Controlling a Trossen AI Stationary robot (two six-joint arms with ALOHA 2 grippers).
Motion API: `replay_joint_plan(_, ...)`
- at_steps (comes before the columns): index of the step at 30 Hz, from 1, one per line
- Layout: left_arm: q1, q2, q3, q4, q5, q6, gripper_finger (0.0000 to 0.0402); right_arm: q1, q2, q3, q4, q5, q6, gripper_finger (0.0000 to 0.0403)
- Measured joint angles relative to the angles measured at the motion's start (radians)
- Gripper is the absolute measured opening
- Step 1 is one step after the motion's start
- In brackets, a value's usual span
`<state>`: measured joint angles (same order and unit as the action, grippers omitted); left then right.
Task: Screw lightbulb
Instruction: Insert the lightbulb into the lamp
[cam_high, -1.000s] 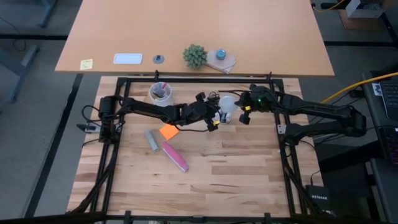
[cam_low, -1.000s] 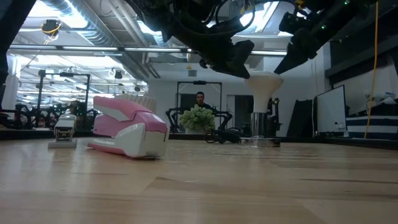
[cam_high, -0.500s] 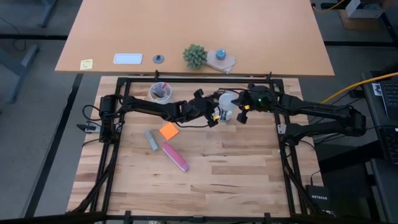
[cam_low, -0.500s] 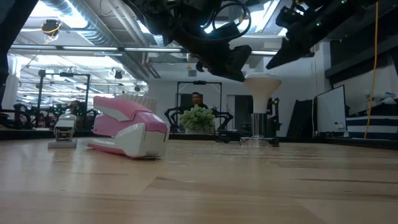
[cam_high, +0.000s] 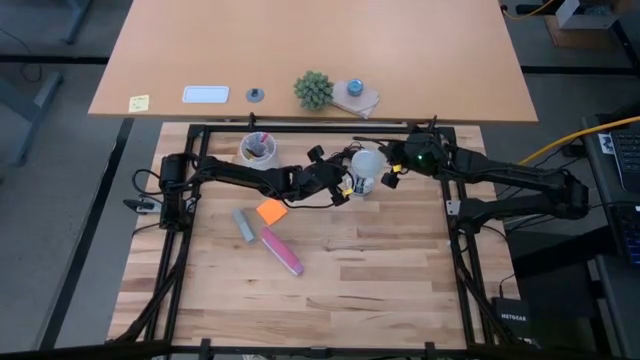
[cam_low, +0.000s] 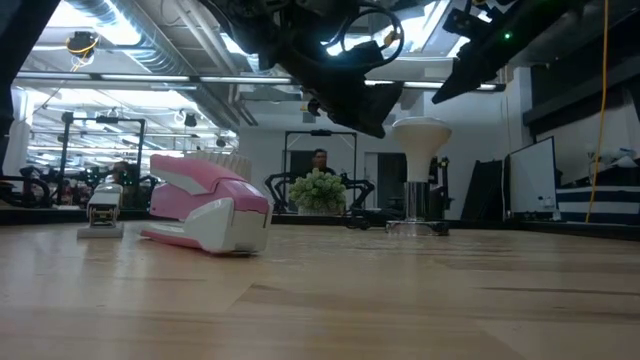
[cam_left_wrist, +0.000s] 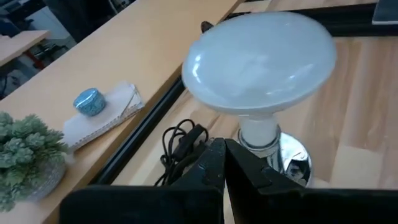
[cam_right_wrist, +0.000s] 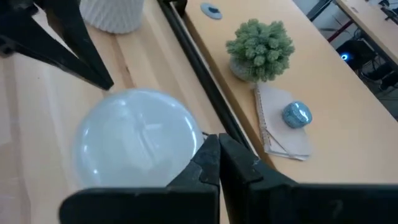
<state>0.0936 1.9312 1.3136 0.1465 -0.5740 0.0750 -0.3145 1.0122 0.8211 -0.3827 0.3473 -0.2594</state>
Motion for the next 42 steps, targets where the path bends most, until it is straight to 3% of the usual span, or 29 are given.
replay_joint_plan(7,-0.047,-0.016,0.0,0.062,0.001,0.059,0.0,0.0,0.0,0.0,-0.067,0.0,-0.008,0.0003)
replay_joint_plan(12,-0.068,-0.024,0.0,0.097,0.067,0.085,0.0,0.0,0.006,0.0,-0.062,-0.013,-0.018,0.0003)
replay_joint_plan(21,-0.036,-0.023,0.0,0.236,0.112,0.101,0.0,0.0,0.026,0.001,-0.045,-0.037,-0.036,0.0003)
replay_joint_plan(31,-0.036,-0.023,0.0,0.109,0.205,0.047,0.0,-0.003,0.037,0.001,-0.035,-0.069,-0.037,0.0003)
replay_joint_plan(38,-0.046,-0.023,0.0,0.115,0.202,0.063,0.0,-0.092,0.072,0.001,-0.027,-0.076,-0.068,0.0003)
replay_joint_plan(42,-0.046,-0.023,0.0,0.102,0.202,0.063,0.0,-0.156,0.055,0.001,-0.019,-0.143,-0.068,0.0003)
